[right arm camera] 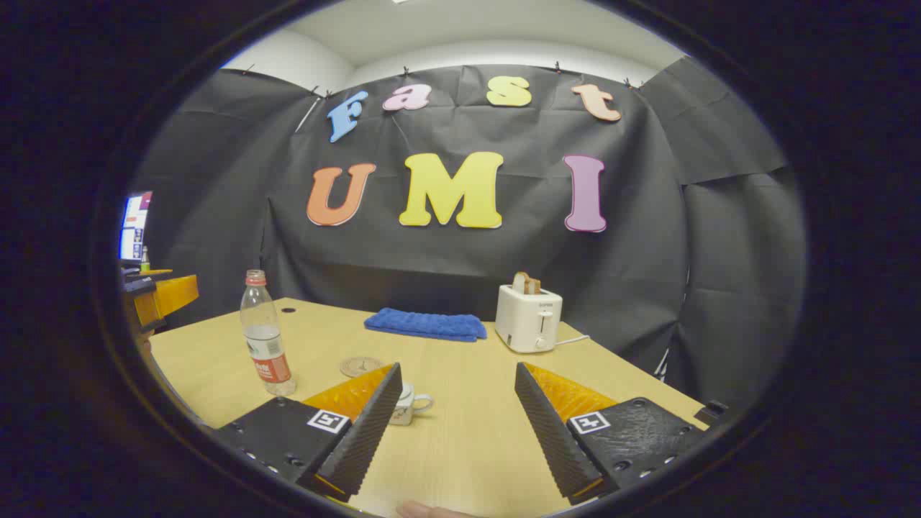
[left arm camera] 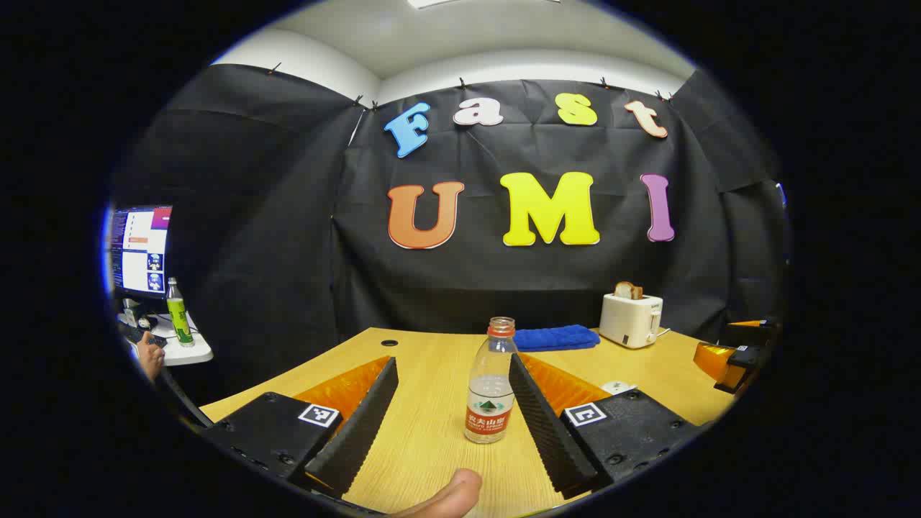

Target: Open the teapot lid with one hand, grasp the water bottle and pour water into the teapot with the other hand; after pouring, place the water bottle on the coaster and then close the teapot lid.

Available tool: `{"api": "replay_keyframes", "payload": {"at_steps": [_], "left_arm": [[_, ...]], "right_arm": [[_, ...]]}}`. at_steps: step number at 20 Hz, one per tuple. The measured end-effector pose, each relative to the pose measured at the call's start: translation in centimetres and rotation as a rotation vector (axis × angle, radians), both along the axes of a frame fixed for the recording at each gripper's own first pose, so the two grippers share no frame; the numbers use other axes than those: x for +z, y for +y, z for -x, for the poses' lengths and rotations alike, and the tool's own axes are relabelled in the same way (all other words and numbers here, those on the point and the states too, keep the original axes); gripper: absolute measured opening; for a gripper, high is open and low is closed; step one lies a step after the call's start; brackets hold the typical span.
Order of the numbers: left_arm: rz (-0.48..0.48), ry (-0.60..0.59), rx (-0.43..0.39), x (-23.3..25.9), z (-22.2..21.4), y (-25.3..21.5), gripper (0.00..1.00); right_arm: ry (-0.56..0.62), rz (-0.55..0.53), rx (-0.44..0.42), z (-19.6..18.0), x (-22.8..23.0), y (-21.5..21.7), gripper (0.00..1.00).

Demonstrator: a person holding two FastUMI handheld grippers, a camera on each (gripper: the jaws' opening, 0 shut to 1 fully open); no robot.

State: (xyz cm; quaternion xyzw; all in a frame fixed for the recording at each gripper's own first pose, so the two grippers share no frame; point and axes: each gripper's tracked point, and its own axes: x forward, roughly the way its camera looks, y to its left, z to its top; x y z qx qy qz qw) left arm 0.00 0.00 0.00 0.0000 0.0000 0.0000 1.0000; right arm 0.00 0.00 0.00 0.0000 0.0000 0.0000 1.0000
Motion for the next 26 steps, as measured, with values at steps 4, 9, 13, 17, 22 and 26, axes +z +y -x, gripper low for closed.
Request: {"api": "replay_keyframes", "payload": {"at_steps": [4, 9, 13, 17, 22, 26], "left_arm": [[-0.010, 0.028, -0.020, -0.9, -0.5, -1.2, 0.98], [-0.028, 0.029, -0.037, -1.1, -0.5, -1.9, 0.98], [-0.024, 0.044, -0.042, -1.7, -0.9, -1.8, 0.98], [0.002, 0.025, -0.047, -1.6, -0.9, -1.6, 0.98], [0.017, 0.004, -0.040, -1.7, -1.3, -1.3, 0.98], [0.023, 0.021, -0.036, -3.0, -2.4, -1.5, 0.98]], "right_arm": [[0.009, 0.011, -0.006, 0.0, -0.3, -0.2, 0.95], [0.012, 0.005, -0.003, -0.1, -0.4, -0.3, 0.95], [0.019, 0.005, 0.003, -0.5, -0.7, -0.1, 0.97], [0.019, -0.012, 0.018, -1.8, -1.3, 0.5, 0.95], [0.039, -0.029, 0.064, -5.4, -3.2, 2.5, 0.97], [0.018, -0.022, 0.108, -8.3, -3.5, 4.9, 0.95]]}}
